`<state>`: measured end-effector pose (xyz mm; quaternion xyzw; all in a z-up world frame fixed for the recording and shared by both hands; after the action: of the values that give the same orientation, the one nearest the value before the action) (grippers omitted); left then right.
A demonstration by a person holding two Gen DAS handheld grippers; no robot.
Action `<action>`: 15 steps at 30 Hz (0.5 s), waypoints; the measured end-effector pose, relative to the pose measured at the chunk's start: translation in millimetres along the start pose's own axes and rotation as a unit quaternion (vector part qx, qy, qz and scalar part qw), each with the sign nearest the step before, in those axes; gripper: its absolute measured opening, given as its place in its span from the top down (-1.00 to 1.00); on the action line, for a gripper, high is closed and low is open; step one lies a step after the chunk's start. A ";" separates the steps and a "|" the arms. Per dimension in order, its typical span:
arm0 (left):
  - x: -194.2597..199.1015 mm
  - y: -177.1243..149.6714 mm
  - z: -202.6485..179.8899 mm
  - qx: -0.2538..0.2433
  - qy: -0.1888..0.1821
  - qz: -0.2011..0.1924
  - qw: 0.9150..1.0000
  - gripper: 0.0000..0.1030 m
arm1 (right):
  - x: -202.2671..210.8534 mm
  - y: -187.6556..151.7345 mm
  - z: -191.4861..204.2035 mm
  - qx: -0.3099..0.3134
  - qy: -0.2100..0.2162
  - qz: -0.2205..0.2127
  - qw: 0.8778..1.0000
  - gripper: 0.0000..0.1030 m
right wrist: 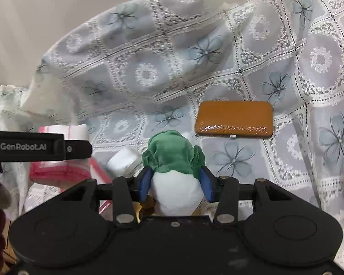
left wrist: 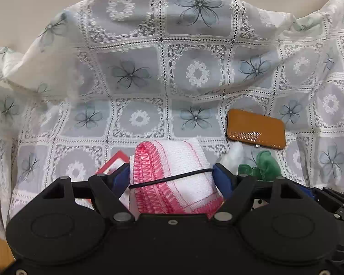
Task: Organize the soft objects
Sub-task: 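Carry the towel and plush back over the basket with both tools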
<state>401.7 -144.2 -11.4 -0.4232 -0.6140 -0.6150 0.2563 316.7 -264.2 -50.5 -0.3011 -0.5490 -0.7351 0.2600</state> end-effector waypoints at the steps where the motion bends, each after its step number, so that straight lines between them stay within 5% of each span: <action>1: 4.1 -3.6 1.3 0.001 -0.002 -0.001 1.000 -0.40 | 4.7 -4.1 3.7 0.001 0.002 0.000 1.000 0.13; 15: 60.2 -69.1 13.2 0.004 -0.014 -0.016 1.000 -0.40 | 69.9 -66.3 34.9 0.014 0.038 0.001 0.999 0.13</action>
<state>315.9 -111.1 0.2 -0.4209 -0.6268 -0.6107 0.2389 227.2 -216.8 -35.2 -0.2694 -0.5484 -0.7384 0.2854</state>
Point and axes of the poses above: each gripper's, at about its wrist camera, not at the fingertips, and x roughly against the way its jaws point, z to its left, y to its top, the point moved 10 cm from there along -x, roughly the way its jaws point, and after that the axes turned 5 degrees about x, right-handed, at the moved point
